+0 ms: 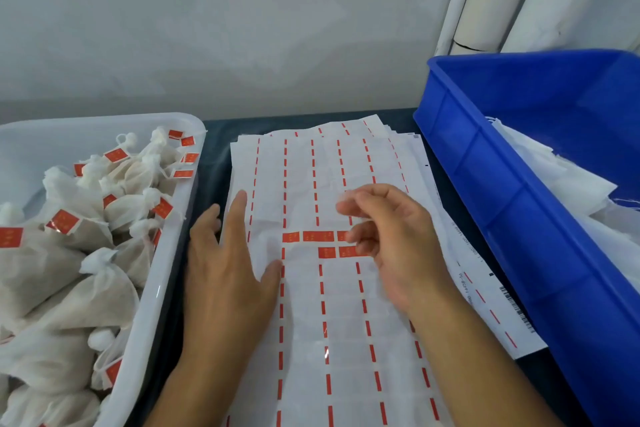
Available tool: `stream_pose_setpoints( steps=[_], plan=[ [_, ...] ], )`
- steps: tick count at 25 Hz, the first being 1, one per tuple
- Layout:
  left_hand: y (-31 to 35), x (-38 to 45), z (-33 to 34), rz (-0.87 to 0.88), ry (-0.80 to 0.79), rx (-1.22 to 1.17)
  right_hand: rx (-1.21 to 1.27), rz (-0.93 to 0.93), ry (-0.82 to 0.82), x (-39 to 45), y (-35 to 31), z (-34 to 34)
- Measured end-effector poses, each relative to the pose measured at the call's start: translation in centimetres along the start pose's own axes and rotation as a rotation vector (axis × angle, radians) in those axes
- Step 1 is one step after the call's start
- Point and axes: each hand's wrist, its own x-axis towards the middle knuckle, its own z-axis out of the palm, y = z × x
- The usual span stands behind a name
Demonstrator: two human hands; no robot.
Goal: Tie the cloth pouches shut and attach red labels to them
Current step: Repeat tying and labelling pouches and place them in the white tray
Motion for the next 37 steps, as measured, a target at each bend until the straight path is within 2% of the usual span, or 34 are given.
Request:
stream_pose_setpoints(
  steps=[3, 5, 9, 12, 15, 18, 22, 27, 37],
  plan=[
    [2.5, 0.0, -0.1, 0.087, 0.019, 0.081, 0.183, -0.058, 0.134, 0.7, -0.7, -1.4],
    [5.0, 0.9, 0.6, 0.141, -0.087, 0.05, 0.249, -0.125, 0.283, 1.1, -0.7, -2.2],
    [10.2, 3.3, 3.6, 0.317, -0.241, -0.038, 0.284, -0.291, 0.62, 1.6, -0.5, -3.1],
    [12.4, 4.8, 6.3, 0.369, -0.262, -0.014, 0.262, -0.372, 0.713, 1.8, -0.5, -3.2],
    [13.2, 5.9, 8.6, 0.394, -0.281, 0.028, 0.258, -0.395, 0.69, 1.8, -0.2, -3.2],
    [12.6, 6.3, 8.7, 0.374, -0.258, -0.109, 0.229, -0.392, 0.673, 1.9, 0.1, -3.2],
    [10.3, 5.5, 6.3, 0.248, -0.278, -0.363, 0.229, -0.38, 0.655, 2.0, 0.2, -3.0],
    [7.4, 4.0, 2.6, 0.154, -0.362, -0.56, 0.2, -0.353, 0.589, 1.6, 0.3, -2.6],
    [3.1, 1.6, 1.2, 0.037, -0.312, -0.72, 0.019, -0.304, 0.398, 0.8, 0.8, -1.1]
  ],
)
